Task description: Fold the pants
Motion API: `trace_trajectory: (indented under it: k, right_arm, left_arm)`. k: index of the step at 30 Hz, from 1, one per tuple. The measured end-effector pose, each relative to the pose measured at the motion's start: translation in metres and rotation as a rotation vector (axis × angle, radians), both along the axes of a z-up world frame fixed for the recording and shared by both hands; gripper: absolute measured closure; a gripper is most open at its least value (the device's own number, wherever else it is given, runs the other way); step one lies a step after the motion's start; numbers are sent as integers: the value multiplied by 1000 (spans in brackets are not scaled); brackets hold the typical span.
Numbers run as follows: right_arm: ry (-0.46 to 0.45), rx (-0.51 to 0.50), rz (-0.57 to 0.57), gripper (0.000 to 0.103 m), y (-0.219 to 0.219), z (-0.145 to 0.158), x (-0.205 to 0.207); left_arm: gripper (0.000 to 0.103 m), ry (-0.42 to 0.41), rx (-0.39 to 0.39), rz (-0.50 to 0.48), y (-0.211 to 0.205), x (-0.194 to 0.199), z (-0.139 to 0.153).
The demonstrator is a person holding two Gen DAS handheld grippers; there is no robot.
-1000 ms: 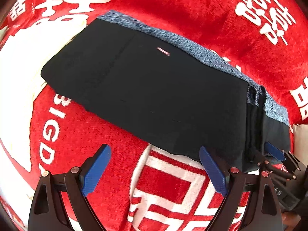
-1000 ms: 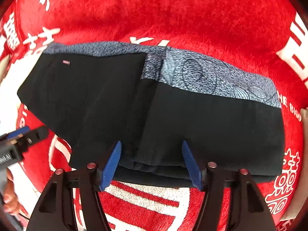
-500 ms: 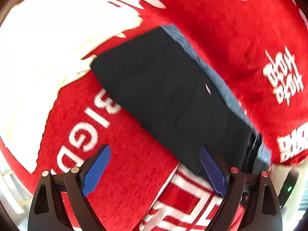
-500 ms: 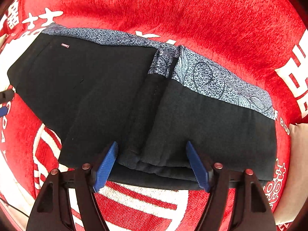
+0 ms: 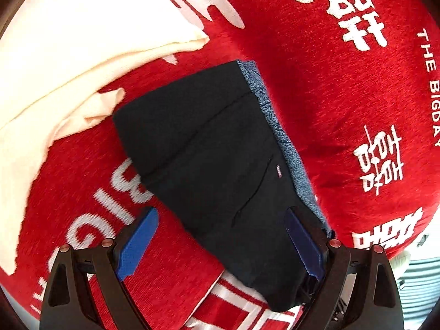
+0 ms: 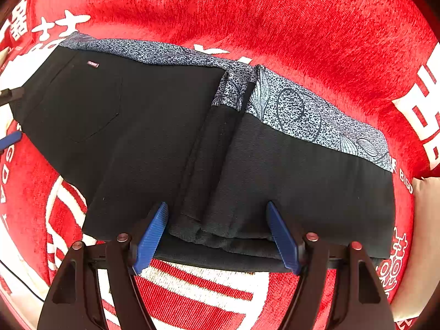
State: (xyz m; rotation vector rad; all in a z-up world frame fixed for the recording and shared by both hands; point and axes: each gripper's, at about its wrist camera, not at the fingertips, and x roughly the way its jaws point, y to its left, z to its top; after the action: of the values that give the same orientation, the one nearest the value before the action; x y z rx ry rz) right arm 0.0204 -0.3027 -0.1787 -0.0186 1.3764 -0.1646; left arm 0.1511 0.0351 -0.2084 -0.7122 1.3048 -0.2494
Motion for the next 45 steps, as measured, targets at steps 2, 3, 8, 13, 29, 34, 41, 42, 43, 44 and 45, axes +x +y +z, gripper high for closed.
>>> trace_trajectory:
  k: [2,3,8,13,29,34,41,42,43,44,45]
  right_arm:
    - [0,0,0,25,0,0,0]
    - [0,-1,-1,25,0,0,0]
    - [2,0,-2,25,0,0,0]
    - [1,1,-3,25,0,0,0]
    - [9,4,-8,25,0,-1,4]
    - [10,4,-9,25,0,-1,4]
    - [15,11,-16,25,-2,-1,7]
    - [16,11,-16,25,-2,-1,7]
    - [18,11,-15,25,-2,-1,7]
    - [18,11,-16,25,-2,-1,7]
    - [18,11,-17,25,-2,0,7]
  left_arm:
    - [10,0,0,-2,-3,3,-2]
    - [10,-10,0,-2,-4,4,-2]
    - [10,-16,-17,32,-6,12,-4]
    - [10,-29,-46,49,-7,15,3]
    - [10,13,273,-65,-48,25,10]
    - [10,14,278,-65,-50,24,10]
    - [10,16,278,-69,-51,25,9]
    - [10,16,278,-68,-51,25,9]
    - [10,16,279,-67,-51,25,9]
    - [10,16,279,-66,-51,25,9]
    - [10,14,278,-65,-51,25,9]
